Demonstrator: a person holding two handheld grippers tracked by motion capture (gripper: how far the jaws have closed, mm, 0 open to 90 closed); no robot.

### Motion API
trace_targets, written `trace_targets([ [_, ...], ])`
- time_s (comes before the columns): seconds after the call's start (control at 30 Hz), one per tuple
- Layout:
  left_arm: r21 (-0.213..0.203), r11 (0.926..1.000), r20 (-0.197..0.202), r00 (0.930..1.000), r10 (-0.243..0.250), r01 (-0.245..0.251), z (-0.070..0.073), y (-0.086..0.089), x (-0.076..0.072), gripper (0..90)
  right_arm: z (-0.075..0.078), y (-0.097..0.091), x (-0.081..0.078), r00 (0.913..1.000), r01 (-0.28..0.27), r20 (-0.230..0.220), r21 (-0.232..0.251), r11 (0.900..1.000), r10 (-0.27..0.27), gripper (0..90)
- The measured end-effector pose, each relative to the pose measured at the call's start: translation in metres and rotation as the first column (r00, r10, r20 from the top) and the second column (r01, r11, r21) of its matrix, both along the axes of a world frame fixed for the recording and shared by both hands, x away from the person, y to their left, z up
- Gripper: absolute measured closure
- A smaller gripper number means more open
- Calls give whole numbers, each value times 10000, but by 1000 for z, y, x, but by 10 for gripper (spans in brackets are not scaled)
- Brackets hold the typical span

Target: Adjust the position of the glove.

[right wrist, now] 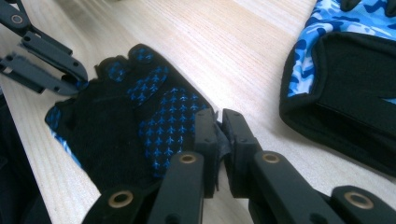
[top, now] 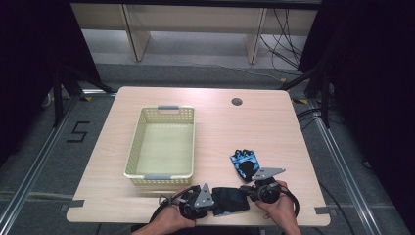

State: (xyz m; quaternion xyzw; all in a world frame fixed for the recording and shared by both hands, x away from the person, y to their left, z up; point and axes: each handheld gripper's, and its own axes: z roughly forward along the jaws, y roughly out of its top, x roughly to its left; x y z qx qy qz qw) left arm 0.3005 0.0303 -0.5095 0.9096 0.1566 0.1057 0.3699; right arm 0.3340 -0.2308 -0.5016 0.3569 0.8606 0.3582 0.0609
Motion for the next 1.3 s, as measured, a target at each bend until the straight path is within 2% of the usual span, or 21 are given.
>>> trace_targets([
  [0.23,-150,9997,204,9996,189,-186,6,5,9,837,8,2,-2,9997,237,112,197,9995,-239,866],
  [0.27,-174,9996,134,9996,242,-239,5,5,10,837,10,1,-2,9992,407,-7,263,9988,-407,866],
  [0.37,-171,9992,2,9994,360,-360,4,2,13,835,11,-1,-1,9986,496,152,359,9981,-502,866],
  [0.43,-249,9988,-120,9991,415,-418,2,-1,13,829,9,-3,0,9977,675,3,215,9975,-675,865],
  [0.5,-138,9991,-60,9992,399,-400,0,-2,14,827,6,-2,1,9969,751,220,378,9965,-760,863],
  [0.53,-118,9995,-125,9995,286,-288,0,-3,14,822,7,-4,2,9980,638,37,53,9979,-638,860],
  [0.57,-99,9994,-96,9994,327,-328,-1,-4,13,815,6,-4,2,9980,620,74,-4,9981,-620,855],
  [0.67,4,9995,109,9994,331,-331,-1,-2,15,763,4,-2,2,9953,965,50,-80,9953,-964,777],
  [0.73,-64,9994,95,9994,335,-335,-1,-1,16,720,6,-4,3,9959,898,87,-166,9958,-896,730],
  [0.77,-4,9994,111,9994,332,-332,0,0,16,720,6,-3,2,9928,1194,81,79,9928,-1195,711],
  [0.87,-171,9990,88,9991,426,-425,0,2,15,643,17,-11,2,9921,1189,367,242,9926,-1197,659],
  [0.9,-117,9986,-4,9986,525,-525,1,5,14,618,23,-18,3,9863,1532,556,388,9874,-1552,646],
  [0.93,-117,9986,-4,9986,525,-525,1,5,14,591,23,-18,3,9863,1532,556,388,9874,-1552,646],
  [0.97,-137,9983,118,9983,570,-568,2,7,13,563,27,-26,7,9774,1948,715,609,9790,-1989,629],
  [1.0,-200,9980,106,9982,596,-594,3,8,12,544,29,-29,8,9728,2157,746,543,9749,-2194,623],
  [1.03,-200,9980,106,9982,596,-594,3,8,12,536,29,-29,8,9728,2157,746,543,9749,-2194,623],
  [1.07,-286,9978,62,9982,601,-599,5,10,11,536,29,-31,11,9681,2333,795,607,9705,-2377,620],
  [1.17,-399,9972,36,9980,636,-634,8,15,8,520,30,-37,23,9521,2911,837,448,9556,-2940,607],
  [1.2,-412,9971,48,9979,649,-647,9,16,7,510,27,-40,34,9448,3156,883,131,9488,-3155,594],
  [1.27,-479,9965,22,9976,686,-684,10,19,6,506,25,-41,39,9423,3242,894,-28,9460,-3227,587],
  [1.3,-545,9959,-60,9974,717,-719,10,20,5,501,25,-40,42,9384,3410,605,-49,9401,-3401,578],
])
